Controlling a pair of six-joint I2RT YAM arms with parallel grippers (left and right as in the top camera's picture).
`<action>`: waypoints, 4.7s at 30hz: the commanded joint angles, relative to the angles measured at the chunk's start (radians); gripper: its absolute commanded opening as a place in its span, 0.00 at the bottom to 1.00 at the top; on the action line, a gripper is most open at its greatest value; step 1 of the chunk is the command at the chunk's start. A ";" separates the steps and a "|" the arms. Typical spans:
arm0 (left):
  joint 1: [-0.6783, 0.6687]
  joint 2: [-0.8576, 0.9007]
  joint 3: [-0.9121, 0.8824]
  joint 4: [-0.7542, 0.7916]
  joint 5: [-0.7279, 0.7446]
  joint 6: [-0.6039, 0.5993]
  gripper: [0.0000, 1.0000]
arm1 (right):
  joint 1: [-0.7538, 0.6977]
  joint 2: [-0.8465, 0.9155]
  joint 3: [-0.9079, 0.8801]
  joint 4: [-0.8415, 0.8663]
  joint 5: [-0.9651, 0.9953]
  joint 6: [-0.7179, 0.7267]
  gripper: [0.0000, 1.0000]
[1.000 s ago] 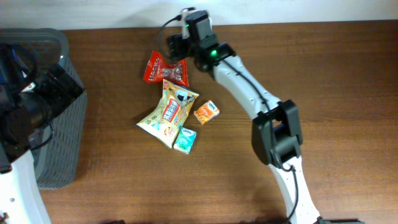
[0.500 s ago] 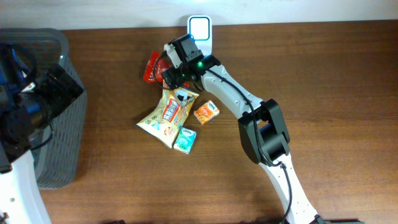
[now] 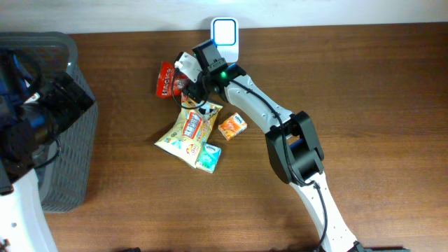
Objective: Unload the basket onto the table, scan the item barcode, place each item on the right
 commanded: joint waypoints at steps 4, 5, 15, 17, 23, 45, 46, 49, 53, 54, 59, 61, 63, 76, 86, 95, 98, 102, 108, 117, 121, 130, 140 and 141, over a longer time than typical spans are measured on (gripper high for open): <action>0.003 -0.002 0.000 0.001 0.004 -0.009 0.99 | 0.011 -0.008 0.013 -0.125 0.089 0.039 0.55; 0.003 -0.002 0.000 0.001 0.004 -0.009 0.99 | 0.011 -0.031 0.013 -0.148 0.113 0.058 0.55; 0.003 -0.002 0.000 0.001 0.004 -0.009 0.99 | 0.011 -0.157 0.013 0.037 0.008 0.011 0.85; 0.003 -0.002 0.000 0.001 0.004 -0.009 0.99 | 0.012 -0.120 0.013 0.088 -0.081 -0.001 0.87; 0.003 -0.002 0.000 0.001 0.004 -0.009 0.99 | 0.017 0.016 0.013 0.163 -0.092 -0.002 0.91; 0.003 -0.002 0.000 0.001 0.004 -0.009 0.99 | 0.063 -0.108 0.013 -0.014 0.114 -0.001 0.98; 0.003 -0.002 0.000 0.001 0.004 -0.009 0.99 | 0.063 -0.092 0.013 0.001 0.108 -0.001 0.98; 0.003 -0.002 0.000 0.001 0.004 -0.009 0.99 | 0.063 -0.042 0.013 0.023 0.108 0.000 0.94; 0.003 -0.002 0.000 0.001 0.004 -0.009 0.99 | 0.061 0.031 0.013 0.040 0.138 -0.001 0.94; 0.003 -0.002 0.000 0.001 0.004 -0.009 0.99 | 0.058 0.043 0.013 0.043 0.143 0.000 0.94; 0.003 -0.002 0.000 0.001 0.004 -0.009 0.99 | 0.048 0.066 0.013 0.037 0.142 0.000 0.79; 0.003 -0.002 0.000 0.001 0.004 -0.009 0.99 | 0.049 0.059 0.013 0.037 0.142 0.013 0.59; 0.003 -0.002 0.000 0.001 0.004 -0.009 0.99 | 0.049 0.040 0.013 0.040 0.142 0.066 0.44; 0.003 -0.002 0.000 0.001 0.004 -0.009 0.99 | 0.041 -0.211 0.013 0.046 0.211 0.365 0.05; 0.003 -0.002 0.000 0.001 0.004 -0.009 0.99 | -0.258 -0.411 0.013 -0.264 0.441 0.814 0.04; 0.003 -0.002 0.000 0.001 0.004 -0.009 0.99 | -0.671 -0.367 0.013 -0.586 0.441 0.865 0.04; 0.003 -0.002 0.000 0.001 0.004 -0.009 0.99 | -0.794 -0.341 0.011 -0.617 0.441 0.865 0.04; 0.003 -0.002 0.000 0.001 0.004 -0.009 0.99 | -0.932 -0.302 0.011 -0.621 0.441 0.865 0.04; 0.003 -0.002 0.000 0.001 0.004 -0.009 0.99 | -1.099 -0.237 0.011 -0.616 0.448 0.865 0.05; 0.003 -0.002 0.000 0.001 0.004 -0.009 0.99 | -1.281 -0.164 0.010 -0.594 0.462 0.865 0.67; 0.003 -0.002 0.000 0.001 0.004 -0.009 0.99 | -1.307 -0.173 0.012 -0.626 0.387 0.864 0.96; 0.003 -0.002 0.000 0.001 0.004 -0.009 0.99 | -1.185 -0.385 0.013 -0.658 0.077 0.856 0.99; 0.003 -0.002 0.000 0.001 0.004 -0.009 0.99 | -0.815 -0.551 0.013 -0.961 -0.285 0.577 0.99; 0.003 -0.002 0.000 0.001 0.004 -0.009 0.99 | -0.771 -0.541 0.011 -0.990 -0.285 0.549 0.99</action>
